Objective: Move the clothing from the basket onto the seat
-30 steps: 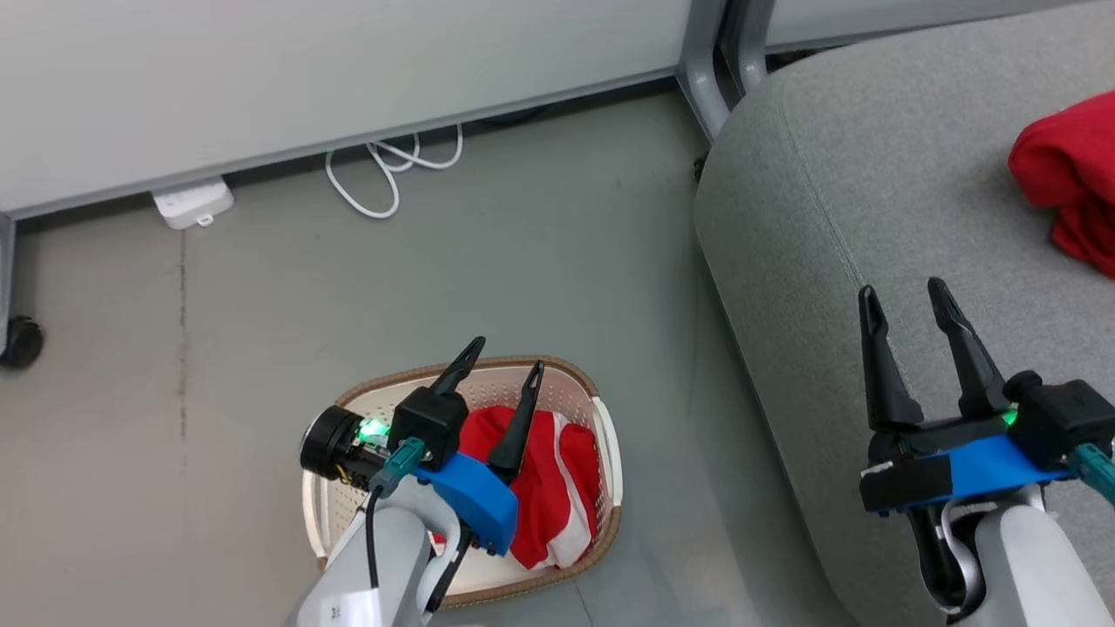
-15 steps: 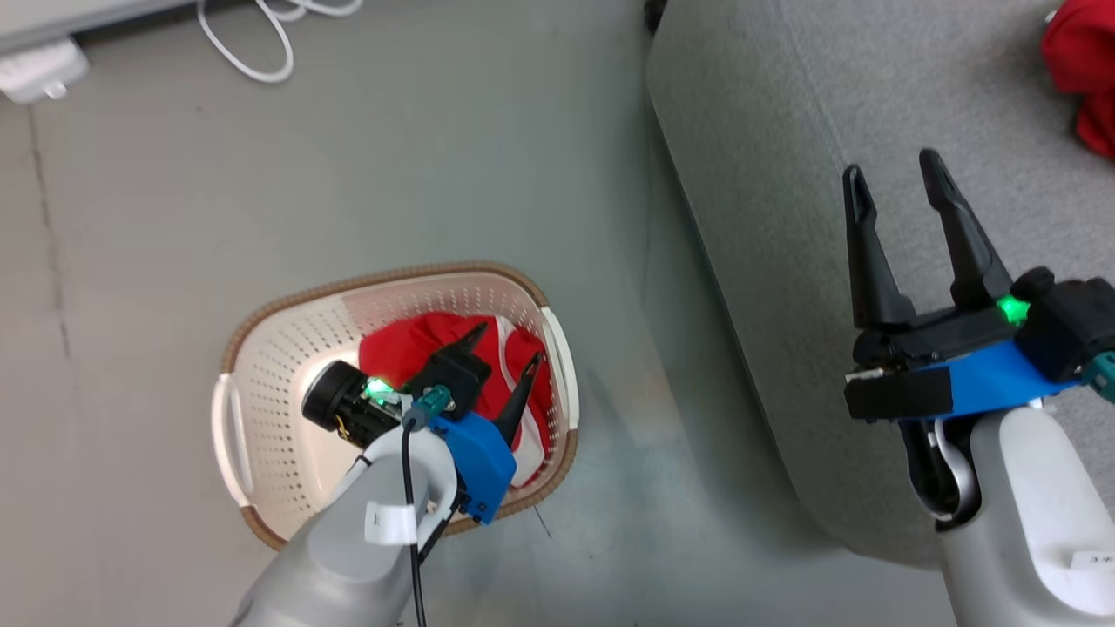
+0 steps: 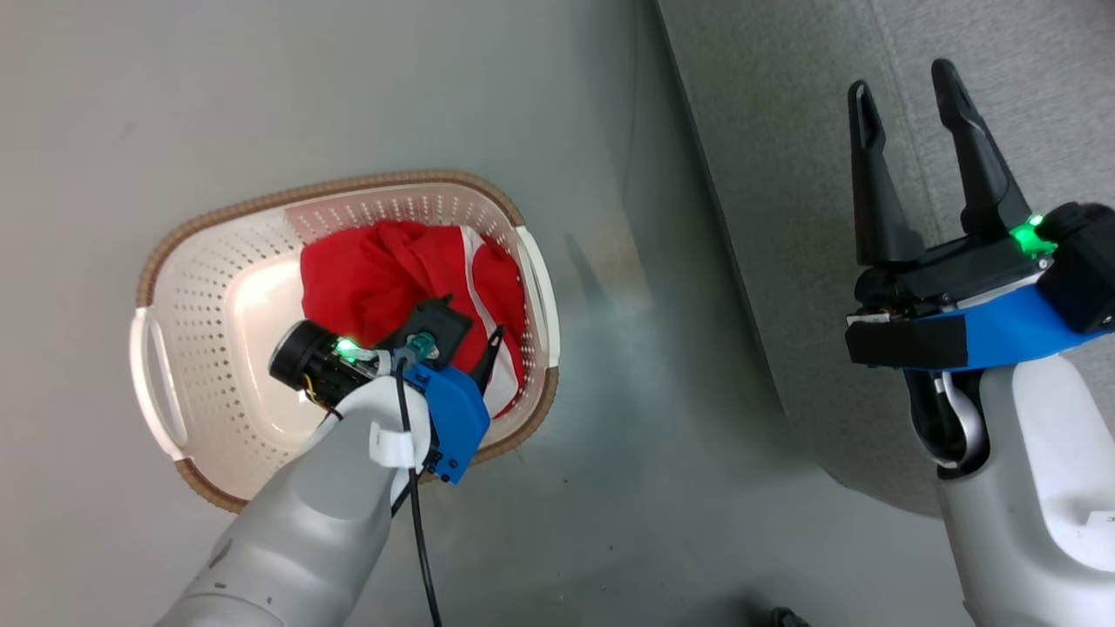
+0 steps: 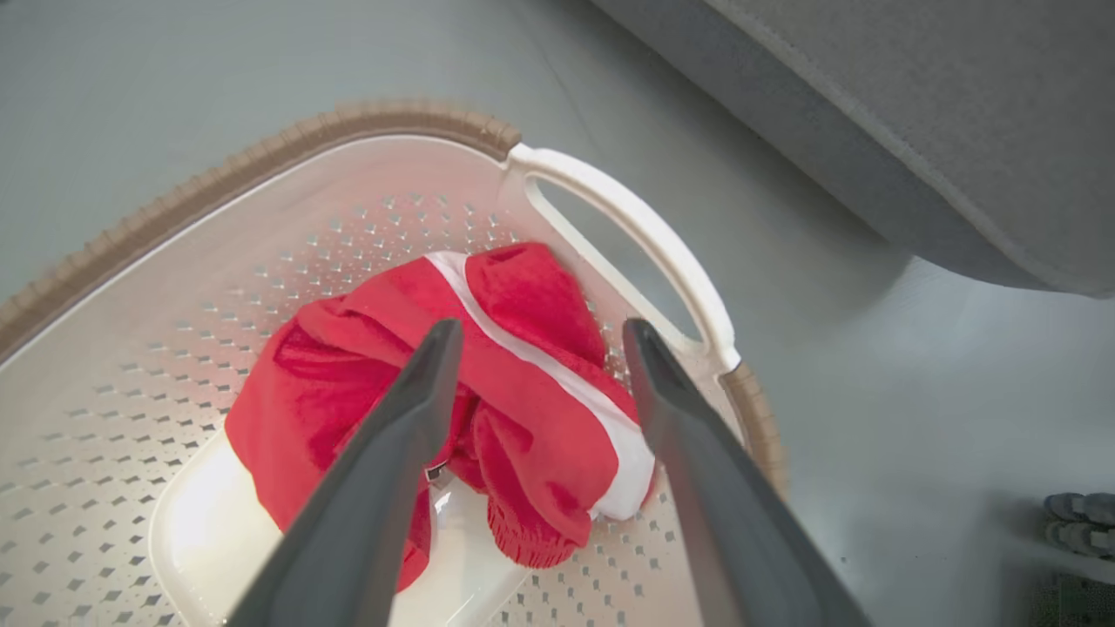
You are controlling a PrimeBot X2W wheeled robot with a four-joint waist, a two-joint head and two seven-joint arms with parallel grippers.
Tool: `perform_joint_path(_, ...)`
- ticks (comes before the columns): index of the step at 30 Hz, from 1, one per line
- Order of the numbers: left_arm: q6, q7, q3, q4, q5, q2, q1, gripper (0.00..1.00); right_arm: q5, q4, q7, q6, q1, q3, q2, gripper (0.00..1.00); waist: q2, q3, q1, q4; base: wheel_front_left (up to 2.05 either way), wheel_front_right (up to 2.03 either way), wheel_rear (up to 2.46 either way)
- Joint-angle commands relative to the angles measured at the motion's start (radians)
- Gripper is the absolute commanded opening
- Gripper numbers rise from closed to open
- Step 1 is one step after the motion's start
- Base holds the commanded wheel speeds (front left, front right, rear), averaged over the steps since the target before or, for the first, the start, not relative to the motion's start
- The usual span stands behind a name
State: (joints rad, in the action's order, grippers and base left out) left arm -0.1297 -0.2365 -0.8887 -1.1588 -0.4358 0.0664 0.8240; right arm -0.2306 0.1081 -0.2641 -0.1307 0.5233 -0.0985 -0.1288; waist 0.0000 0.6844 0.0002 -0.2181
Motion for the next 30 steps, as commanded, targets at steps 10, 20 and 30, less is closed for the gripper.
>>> perform_joint_path(10,-0.001,0.093,-0.083,-0.036,-0.126,0.016,0.076,1.0,-0.006,-0.026,0.0,0.0,0.061,0.001,-0.009,1.0,0.0,0.114,-0.0002,-0.01,0.0,0.0,0.0)
perform_joint_path(20,-0.001,0.139,-0.158,-0.046,-0.204,0.029,0.124,1.0,-0.009,-0.048,0.0,0.0,0.093,-0.001,-0.007,1.0,0.0,0.193,-0.0002,-0.018,0.0,0.0,0.0)
perform_joint_path(30,-0.001,0.136,-0.214,-0.067,-0.246,0.026,0.167,1.0,-0.007,-0.059,0.0,0.0,0.102,0.003,-0.003,1.0,0.0,0.242,-0.0002,-0.026,0.0,0.0,0.0)
